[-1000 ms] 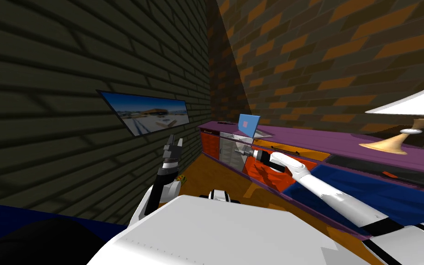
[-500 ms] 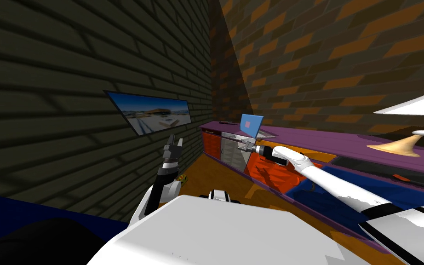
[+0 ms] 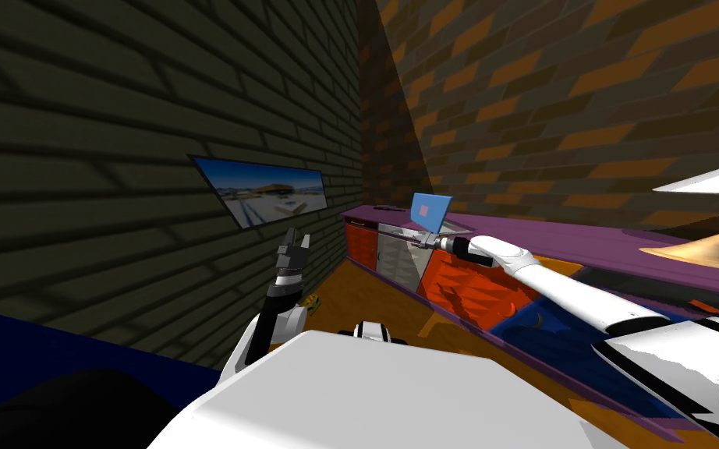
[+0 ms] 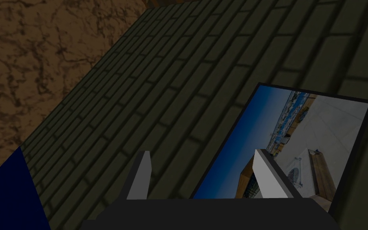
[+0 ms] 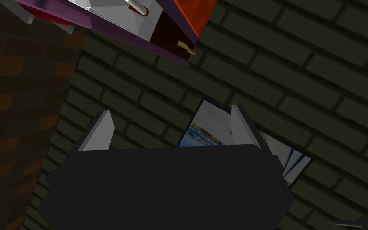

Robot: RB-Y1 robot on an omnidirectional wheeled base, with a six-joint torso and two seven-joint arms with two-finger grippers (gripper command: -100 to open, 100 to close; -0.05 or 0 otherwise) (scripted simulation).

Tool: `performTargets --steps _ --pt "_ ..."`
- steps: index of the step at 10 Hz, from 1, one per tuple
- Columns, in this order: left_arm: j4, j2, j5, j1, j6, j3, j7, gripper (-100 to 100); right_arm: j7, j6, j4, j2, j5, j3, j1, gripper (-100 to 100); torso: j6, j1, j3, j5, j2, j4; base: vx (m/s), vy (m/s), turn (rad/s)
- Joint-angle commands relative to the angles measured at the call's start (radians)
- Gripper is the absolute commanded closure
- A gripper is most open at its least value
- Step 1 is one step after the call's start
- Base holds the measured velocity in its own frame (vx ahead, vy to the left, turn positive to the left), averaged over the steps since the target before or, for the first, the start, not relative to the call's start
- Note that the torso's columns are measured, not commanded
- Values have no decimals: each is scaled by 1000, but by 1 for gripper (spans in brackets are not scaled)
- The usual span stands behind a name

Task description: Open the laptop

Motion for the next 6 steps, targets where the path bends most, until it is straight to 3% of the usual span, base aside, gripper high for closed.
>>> performTargets --steps 1,2,4,5,6 --pt "0 0 0 0 0 0 0 0 -3 15 44 -57 39 17 -60 -100 1 -1 0 0 0 0 -16 37 39" --pt "0 0 0 0 0 0 0 0 -3 15 44 -57 39 17 -66 -100 0 -1 0 0 0 0 -12 30 17" --pt "0 0 0 0 0 0 0 0 5 20 129 -109 88 42 -154 -100 0 -1 0 0 0 0 -18 37 53" --pt "0 0 0 0 0 0 0 0 5 20 137 -109 88 42 -165 -100 0 0 0 0 0 0 -16 39 21" --pt "0 0 0 0 0 0 0 0 9 23 181 -132 111 53 -204 -100 1 -1 0 0 0 0 -13 34 29"
